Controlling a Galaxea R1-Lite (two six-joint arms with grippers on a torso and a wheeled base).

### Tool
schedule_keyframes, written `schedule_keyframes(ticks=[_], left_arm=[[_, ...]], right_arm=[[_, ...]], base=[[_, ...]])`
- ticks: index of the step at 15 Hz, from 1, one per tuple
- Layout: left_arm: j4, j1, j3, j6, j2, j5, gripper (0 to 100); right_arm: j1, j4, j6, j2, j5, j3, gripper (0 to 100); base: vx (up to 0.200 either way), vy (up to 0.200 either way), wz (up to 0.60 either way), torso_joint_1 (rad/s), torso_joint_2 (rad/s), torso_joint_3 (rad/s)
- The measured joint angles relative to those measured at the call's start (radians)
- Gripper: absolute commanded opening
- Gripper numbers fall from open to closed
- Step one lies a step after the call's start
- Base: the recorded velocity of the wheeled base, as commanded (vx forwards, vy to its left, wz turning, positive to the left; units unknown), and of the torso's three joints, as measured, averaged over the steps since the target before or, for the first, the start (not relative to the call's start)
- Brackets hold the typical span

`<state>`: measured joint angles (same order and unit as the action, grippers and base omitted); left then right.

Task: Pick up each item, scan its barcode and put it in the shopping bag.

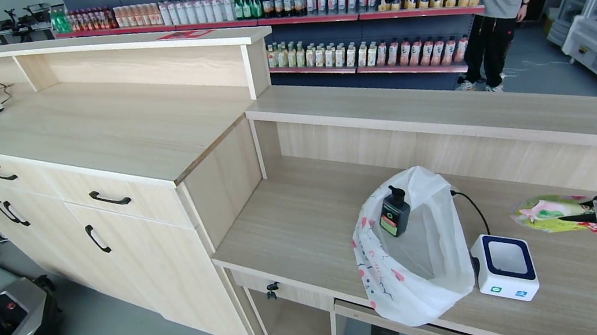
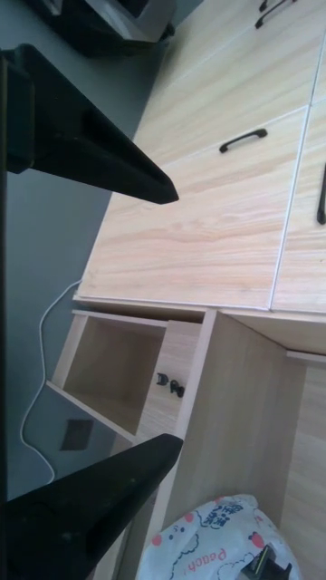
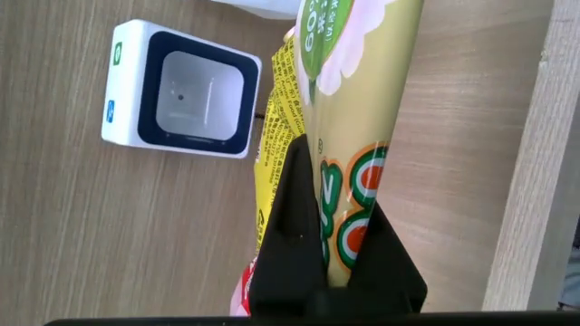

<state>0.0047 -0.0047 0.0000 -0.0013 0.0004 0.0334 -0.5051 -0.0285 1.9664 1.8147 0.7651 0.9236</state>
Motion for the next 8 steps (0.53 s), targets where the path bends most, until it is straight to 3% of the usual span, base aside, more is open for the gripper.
schedule_keyframes(ticks=[8], left_arm=[[0.000, 0.001, 0.000, 0.000, 0.000, 0.000, 100]], right_arm=[[0.010, 0.006, 0.031, 0.059, 0.038, -0.004, 0]], base=[[0.000, 0.000, 0.00, 0.000, 0.00, 0.000]])
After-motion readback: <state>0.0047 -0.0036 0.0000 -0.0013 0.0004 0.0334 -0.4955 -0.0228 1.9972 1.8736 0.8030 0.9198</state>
